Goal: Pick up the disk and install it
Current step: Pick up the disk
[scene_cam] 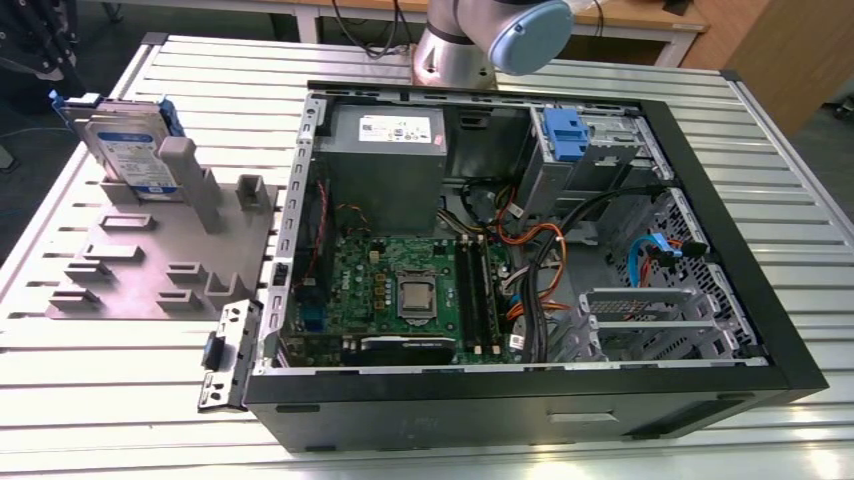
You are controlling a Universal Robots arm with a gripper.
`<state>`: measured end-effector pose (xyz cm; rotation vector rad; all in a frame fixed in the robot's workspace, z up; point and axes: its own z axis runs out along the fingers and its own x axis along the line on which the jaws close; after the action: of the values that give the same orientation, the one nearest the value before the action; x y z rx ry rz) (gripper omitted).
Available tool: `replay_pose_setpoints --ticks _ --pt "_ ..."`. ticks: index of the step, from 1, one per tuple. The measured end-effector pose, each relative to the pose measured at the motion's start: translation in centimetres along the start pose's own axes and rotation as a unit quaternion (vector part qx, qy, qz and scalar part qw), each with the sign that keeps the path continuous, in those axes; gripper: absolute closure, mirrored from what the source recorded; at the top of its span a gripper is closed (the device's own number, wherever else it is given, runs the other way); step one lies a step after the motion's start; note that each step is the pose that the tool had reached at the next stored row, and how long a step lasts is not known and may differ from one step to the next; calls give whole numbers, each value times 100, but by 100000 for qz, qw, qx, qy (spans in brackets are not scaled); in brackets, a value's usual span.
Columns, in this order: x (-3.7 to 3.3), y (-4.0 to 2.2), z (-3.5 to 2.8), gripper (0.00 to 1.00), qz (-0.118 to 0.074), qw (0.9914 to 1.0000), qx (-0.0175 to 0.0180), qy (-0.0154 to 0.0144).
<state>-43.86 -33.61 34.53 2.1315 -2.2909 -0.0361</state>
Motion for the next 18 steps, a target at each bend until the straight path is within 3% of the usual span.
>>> replay_pose_setpoints --ticks 4,6,9,12,14,15,18 --pt "0 1 0 89 -2 100000 -6 5" --pt "0 1 4 76 -2 100000 -2 2" --pt "0 1 17 71 -74 100000 11 2" --pt "-7 7 27 53 -118 100000 5 -13" --pt "-32 13 41 53 -128 100000 4 -18" --pt "-53 18 54 47 -126 100000 2 -16" --pt "-92 65 99 47 -171 100000 51 -23"
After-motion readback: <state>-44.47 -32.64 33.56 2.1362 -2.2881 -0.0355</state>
